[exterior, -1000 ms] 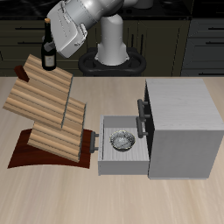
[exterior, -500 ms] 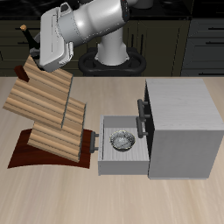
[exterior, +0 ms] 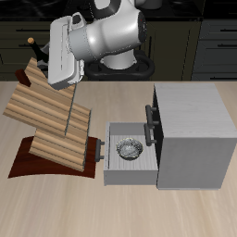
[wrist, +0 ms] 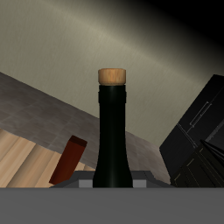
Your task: Place the wine bottle on the top layer of the wine rack
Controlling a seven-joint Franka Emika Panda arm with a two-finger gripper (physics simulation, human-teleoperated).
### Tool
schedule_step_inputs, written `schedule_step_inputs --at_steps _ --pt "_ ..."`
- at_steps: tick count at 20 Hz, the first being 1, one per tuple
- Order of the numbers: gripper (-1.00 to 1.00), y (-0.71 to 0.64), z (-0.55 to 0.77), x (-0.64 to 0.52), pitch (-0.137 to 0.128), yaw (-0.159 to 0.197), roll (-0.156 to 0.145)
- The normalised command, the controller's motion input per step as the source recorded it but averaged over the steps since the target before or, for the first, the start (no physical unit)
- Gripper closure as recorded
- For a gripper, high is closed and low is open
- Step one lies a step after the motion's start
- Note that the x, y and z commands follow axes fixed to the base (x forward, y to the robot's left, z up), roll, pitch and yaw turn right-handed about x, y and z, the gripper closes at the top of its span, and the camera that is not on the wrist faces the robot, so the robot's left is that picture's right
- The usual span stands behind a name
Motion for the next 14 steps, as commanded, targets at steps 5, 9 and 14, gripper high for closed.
schedule_step_inputs --at_steps 5,9,14 --pt "1.0 -0.05 -0.09 -0.03 0.032 0.014 -0.018" --pt "1.0 -0.09 -0.26 0.08 0.188 0.045 -0.084" --pt "1.0 0.04 -0.33 0.01 0.127 -0.007 -0.019"
